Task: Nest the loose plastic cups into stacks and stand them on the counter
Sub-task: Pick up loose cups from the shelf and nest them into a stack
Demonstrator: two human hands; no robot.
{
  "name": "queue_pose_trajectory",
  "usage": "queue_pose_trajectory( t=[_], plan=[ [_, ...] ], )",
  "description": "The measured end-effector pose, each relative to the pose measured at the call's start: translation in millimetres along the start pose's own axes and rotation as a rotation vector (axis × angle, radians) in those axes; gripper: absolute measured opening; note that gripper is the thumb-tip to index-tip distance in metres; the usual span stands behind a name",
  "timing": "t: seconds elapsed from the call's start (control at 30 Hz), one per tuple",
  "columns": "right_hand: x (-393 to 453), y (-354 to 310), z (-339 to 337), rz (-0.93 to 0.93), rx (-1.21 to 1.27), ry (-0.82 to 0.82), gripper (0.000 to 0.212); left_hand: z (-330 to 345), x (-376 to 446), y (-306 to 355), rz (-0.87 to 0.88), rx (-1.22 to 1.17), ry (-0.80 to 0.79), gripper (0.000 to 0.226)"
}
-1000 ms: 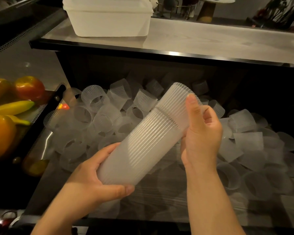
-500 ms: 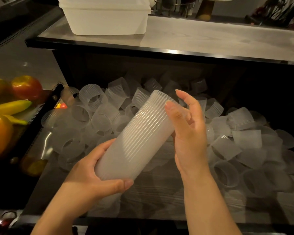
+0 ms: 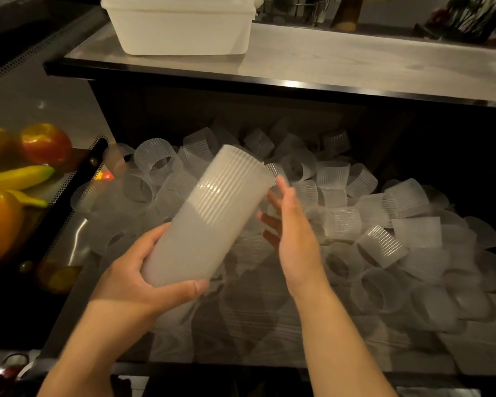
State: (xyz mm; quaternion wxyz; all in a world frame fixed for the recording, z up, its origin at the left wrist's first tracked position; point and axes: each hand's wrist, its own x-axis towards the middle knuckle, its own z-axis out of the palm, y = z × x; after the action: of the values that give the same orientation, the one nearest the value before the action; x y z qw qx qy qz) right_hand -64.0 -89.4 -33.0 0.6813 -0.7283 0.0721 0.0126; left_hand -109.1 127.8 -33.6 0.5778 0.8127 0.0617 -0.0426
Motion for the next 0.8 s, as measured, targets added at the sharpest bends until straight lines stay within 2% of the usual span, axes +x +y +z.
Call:
queue_pose_trajectory(
  t=[0.07, 0.13, 0.2, 0.27, 0.4, 0.53, 0.6, 0.73, 0.8],
  plan=[
    [3, 26, 8, 0.109, -0.213, 0.018, 0.041, -4, 1, -1, -0.017, -0.005, 0.064, 0.079],
    [4, 59, 20, 0.242, -0.423, -0.136, 0.027, -7, 1, 1, -0.041, -0.034, 0.112, 0.082],
    [1, 86, 33, 0.328, -0.56, -0.295, 0.034, -9, 0, 2, -0.052, -0.054, 0.145, 0.093],
    [-2, 94, 41, 0.308, -0.688, -0.317, 0.037, -10, -1, 0, -0.045, -0.057, 0.164, 0.103],
    [2, 94, 49, 0.291, -0.702, -0.225, 0.04, -13, -1, -11, -0.037, -0.088, 0.169, 0.103],
    [9, 88, 46, 0.319, -0.778, -0.161, 0.027, -13, -1, -13, -0.056, -0.119, 0.161, 0.083],
    [7, 85, 37, 0.235, -0.844, -0.074, 0.024, -15, -1, -14, -0.053, -0.118, 0.16, 0.083],
    [2, 79, 17, 0.04, -0.944, 0.119, 0.019, -14, -2, -15, -0.06, -0.083, 0.138, 0.098],
    [3, 76, 4, 0.024, -0.985, 0.163, 0.019, -12, -2, -17, -0.073, -0.095, 0.119, 0.091]
  ],
)
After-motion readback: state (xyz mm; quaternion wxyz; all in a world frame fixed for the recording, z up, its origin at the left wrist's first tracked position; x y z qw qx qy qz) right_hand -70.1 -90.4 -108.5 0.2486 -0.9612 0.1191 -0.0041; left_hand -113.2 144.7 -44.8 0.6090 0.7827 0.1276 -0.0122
